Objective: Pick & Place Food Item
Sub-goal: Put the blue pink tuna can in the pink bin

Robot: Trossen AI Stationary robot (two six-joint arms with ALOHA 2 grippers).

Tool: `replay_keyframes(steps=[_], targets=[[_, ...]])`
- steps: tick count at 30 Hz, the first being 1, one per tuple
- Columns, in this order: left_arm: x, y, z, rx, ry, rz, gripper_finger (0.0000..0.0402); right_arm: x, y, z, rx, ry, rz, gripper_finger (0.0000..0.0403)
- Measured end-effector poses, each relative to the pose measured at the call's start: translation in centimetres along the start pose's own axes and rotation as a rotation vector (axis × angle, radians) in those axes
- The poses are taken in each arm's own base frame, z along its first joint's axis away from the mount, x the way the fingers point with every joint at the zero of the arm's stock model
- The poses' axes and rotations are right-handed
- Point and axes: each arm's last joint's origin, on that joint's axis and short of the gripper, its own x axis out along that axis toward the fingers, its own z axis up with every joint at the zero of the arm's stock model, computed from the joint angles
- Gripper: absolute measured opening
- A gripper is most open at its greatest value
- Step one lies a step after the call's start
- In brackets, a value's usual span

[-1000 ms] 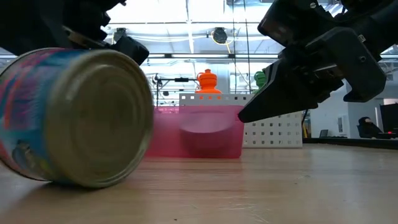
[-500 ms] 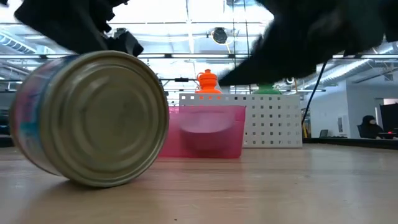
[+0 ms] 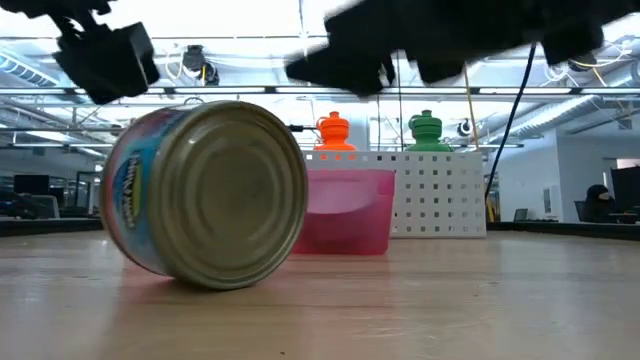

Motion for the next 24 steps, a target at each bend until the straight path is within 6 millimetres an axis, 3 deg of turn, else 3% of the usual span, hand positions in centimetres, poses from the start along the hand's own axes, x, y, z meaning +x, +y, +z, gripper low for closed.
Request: replay_keyframes(steps=[5,11,20,24], targets=[[-0.2,-1.0,-0.8,-0.063,-0.065,0.053,0.026,1.2,-1.1,2.1,-0.07,0.066,0.062,0.0334],[-0.3,-1.2,-0.9,-0.096,-0.13,0.105,0.026,1.5,-2.5,2.5,-0.117,0.091,0.109,0.033],[-0.3,-1.2,-0.6,-0.091,-0.159,0.104,0.026,4.1,-2.7,-1.2,-0.098,0.125,0.192,0.0321],[-0.3,-1.1,-0.5,-0.068,-0.177,0.121,0.026,5.7,-2.7,-2.0,-0.095,0.121,0.188,0.032]])
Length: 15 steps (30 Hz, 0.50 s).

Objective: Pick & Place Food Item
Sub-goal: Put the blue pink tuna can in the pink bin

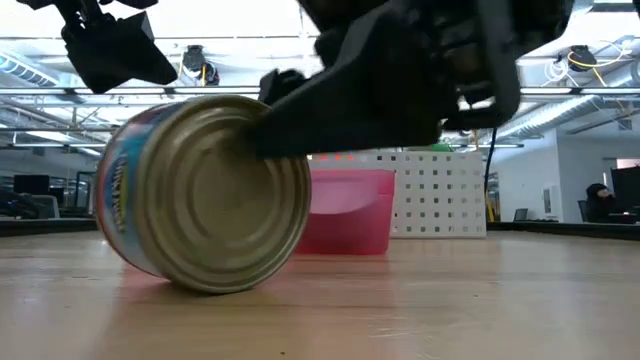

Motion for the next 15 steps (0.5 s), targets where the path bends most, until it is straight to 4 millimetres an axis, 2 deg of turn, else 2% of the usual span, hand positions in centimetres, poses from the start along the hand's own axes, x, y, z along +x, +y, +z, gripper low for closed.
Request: replay_keyframes(steps=[6,10,15], targets=[[0.0,0.1,0.1,-0.005,-0.017,0.017,0.026,0.5,-0.6,-0.6,0.015,0.037,-0.03,0.0304],[0.0,-0.1,-0.1,-0.017,-0.015,0.01,0.026,0.3,-0.7,-0.6,0.051,0.057,-0.108,0.026],[1.0,-0.4,-0.4,-0.007,-0.027,-0.008,0.026,0.3,-0.8,-0.7,0.14,0.076,-0.247,0.0204]])
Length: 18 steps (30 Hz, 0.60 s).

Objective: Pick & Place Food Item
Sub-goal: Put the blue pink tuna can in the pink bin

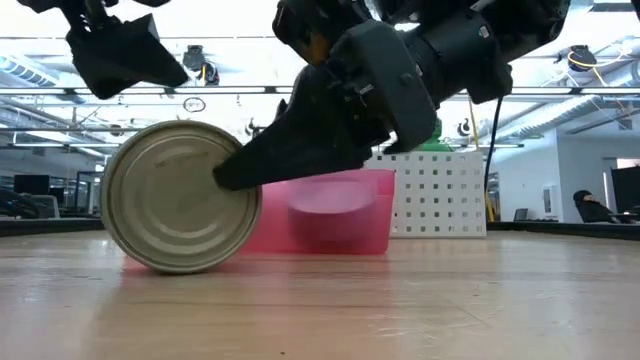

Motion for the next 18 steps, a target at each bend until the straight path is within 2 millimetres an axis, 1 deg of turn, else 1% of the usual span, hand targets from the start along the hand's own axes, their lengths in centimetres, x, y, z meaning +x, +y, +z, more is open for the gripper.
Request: replay_keyframes(steps=[2,5,10,12,15,18], targets=[[0.6,0.0,-0.3,0.009,0.004,0.005,0.026,0.0,-0.1,0.0,0.039,0.009,-0.025,0.0195],[1.5,0.3,-1.2,0.028,0.051,0.03,0.026,-0.1,-0.1,-0.1,0.047,0.023,-0.032,0.0199],[2.1,0.2,-2.2,-0.005,0.09,0.045,0.0259,-0.1,0.0,-0.2,0.05,0.028,-0.029,0.0243],[2.0,0.1,-2.4,-0.014,0.101,0.043,0.0259,-0.1,0.0,-0.1,0.05,0.028,-0.03,0.0252],[2.1,0.3,-2.6,-0.033,0.106,0.056,0.026,-0.1,0.0,-0.1,0.051,0.027,-0.032,0.0252],[2.0,0.2,-2.6,-0.029,0.124,0.035,0.026,-0.1,0.0,-0.2,0.05,0.029,-0.032,0.0243]])
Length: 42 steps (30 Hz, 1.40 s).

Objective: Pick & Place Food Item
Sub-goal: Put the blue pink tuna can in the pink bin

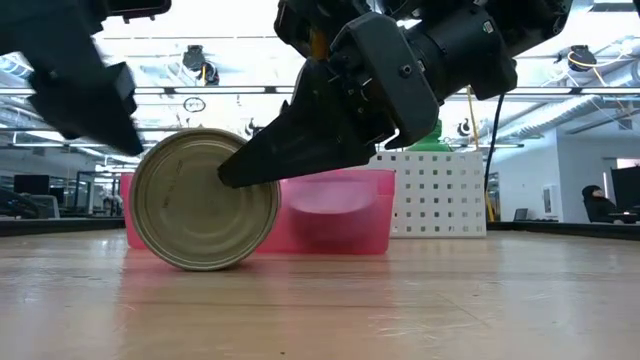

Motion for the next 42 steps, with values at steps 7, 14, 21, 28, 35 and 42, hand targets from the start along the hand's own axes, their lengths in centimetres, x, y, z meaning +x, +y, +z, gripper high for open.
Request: replay_keyframes(steps=[7,14,21,28,35,42], targets=[[0.0,0.6,-0.1,0.023,-0.024,0.084,0.026,0.0,0.0,0.0,0.0,0.001,0.001,0.0219],[-0.1,1.5,-0.3,0.1,-0.032,0.209,0.026,0.0,0.0,-0.1,-0.001,0.007,0.002,0.0204],[0.1,2.2,0.1,0.099,-0.045,0.256,0.026,0.0,0.0,-0.1,-0.001,0.008,0.002,0.0203],[0.2,2.2,0.6,0.115,-0.058,0.237,0.026,0.0,0.0,-0.1,-0.001,0.009,0.002,0.0203],[0.4,1.9,0.9,0.11,-0.063,0.193,0.026,0.0,0.0,-0.1,-0.001,0.009,0.002,0.0203],[2.8,3.0,0.5,-0.003,0.045,0.17,0.026,0.0,0.0,-0.2,-0.001,0.009,0.002,0.0203]])
